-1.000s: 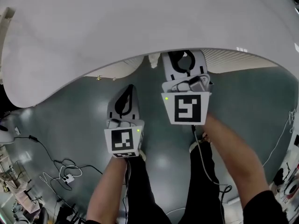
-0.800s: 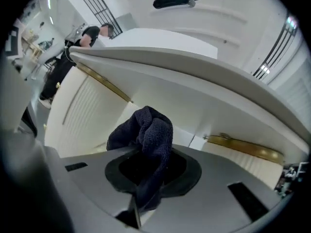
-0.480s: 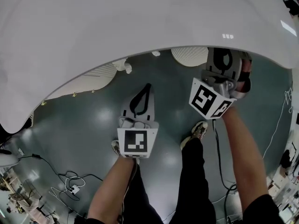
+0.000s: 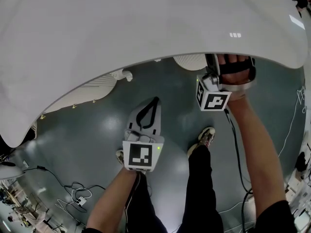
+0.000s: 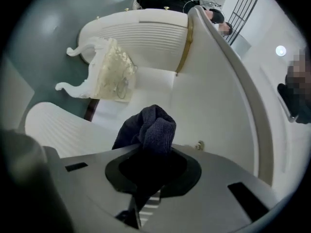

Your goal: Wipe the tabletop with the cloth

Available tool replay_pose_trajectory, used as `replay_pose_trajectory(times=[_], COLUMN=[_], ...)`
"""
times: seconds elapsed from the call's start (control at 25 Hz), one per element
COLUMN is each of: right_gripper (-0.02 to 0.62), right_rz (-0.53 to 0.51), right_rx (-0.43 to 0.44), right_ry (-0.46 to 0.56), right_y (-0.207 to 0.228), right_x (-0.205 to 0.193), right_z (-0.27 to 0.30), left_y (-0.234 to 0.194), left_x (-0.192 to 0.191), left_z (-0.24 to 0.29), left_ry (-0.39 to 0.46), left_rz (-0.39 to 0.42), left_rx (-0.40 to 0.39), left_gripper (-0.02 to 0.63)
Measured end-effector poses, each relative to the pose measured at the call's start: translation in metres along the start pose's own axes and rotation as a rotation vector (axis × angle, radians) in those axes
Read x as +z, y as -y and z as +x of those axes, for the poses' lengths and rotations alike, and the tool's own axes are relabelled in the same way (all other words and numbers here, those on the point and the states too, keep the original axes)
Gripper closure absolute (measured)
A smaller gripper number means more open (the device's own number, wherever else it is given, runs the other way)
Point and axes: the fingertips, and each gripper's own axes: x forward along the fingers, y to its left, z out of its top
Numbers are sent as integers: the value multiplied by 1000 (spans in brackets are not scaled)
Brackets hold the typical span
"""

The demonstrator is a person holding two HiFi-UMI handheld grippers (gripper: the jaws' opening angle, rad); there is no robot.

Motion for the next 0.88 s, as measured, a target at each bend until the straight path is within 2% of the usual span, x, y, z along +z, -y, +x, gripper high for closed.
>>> replay_pose_trajectory(times=[0.08,0.2,0.4,0.68,0.8,0.88], right_gripper=[551,551,551,551,551,551], right_rz=[-39,-80,-97,-80,-81,-88], right_rx=[64,118,194,243,206,185], right_ry=[46,123,202,251,244,251], right_y=[-32,-66,-117,-184,-192,-198], right_x=[9,15,22,43,44,51], right_z=[-6,-17,-21,-27,-30,-34], left_y=[4,18,33,36,40,40], left_x=[-3,-8,-7,-35,-37,-42], left_z=[-1,1,22,48,69,79], left_ry=[-11,-49,-30,-18,63,121], left_rz=[6,64,116,86,53,-13], left_rx=[-17,-47,-54,50,53,55], left_gripper=[598,598,598,598,600,600])
